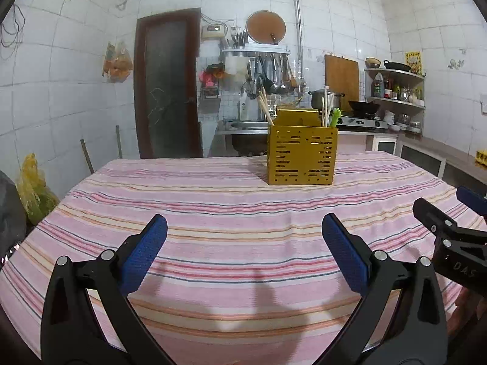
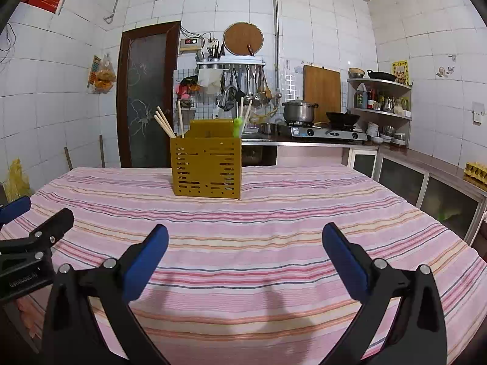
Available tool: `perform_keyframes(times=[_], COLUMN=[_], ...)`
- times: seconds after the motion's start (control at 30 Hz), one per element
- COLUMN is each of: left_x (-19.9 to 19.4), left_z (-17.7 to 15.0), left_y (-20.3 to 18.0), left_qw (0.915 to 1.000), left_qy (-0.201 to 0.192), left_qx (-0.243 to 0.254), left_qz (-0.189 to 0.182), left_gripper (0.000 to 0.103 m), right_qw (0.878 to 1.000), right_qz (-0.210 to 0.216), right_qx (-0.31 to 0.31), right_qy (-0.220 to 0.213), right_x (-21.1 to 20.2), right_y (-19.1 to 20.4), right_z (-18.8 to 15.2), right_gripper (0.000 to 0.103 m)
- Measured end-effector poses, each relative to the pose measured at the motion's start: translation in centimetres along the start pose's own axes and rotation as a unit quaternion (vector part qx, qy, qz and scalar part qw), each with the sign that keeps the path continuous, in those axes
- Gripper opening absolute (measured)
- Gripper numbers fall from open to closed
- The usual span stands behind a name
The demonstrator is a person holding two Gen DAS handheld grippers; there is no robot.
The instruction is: Organize utensils
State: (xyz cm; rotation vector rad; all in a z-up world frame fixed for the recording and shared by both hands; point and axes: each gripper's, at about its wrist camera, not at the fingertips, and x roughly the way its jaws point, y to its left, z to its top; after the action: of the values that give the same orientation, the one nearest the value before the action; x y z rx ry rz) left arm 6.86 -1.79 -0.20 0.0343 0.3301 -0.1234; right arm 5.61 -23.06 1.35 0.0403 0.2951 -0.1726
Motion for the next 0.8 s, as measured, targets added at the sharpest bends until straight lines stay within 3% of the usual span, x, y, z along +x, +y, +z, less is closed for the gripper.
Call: perform_keyframes(times=[0.3,0.8], left_x=[-1.3,-1.6], left_z=[-0.4,-0.4], left_y=[0.3,0.3], left_qw=[0.9997,0.9994], left_qy=[-0.025,-0.032], left_qx=[-0.003,-0.005], left_qz=[-0.005,-0.007], left_gripper=[0.098,0.098], right_qw=[1.000,1.000], right_qz=[-0.002,0.001], right_qx=[-0.010,-0.003], right_qy=[-0.012,-0.016], right_x=[-0.7,-0.7], right_y=[0.3,0.0], right_z=[-0.1,-0.1], right_gripper=[0.099,0.099])
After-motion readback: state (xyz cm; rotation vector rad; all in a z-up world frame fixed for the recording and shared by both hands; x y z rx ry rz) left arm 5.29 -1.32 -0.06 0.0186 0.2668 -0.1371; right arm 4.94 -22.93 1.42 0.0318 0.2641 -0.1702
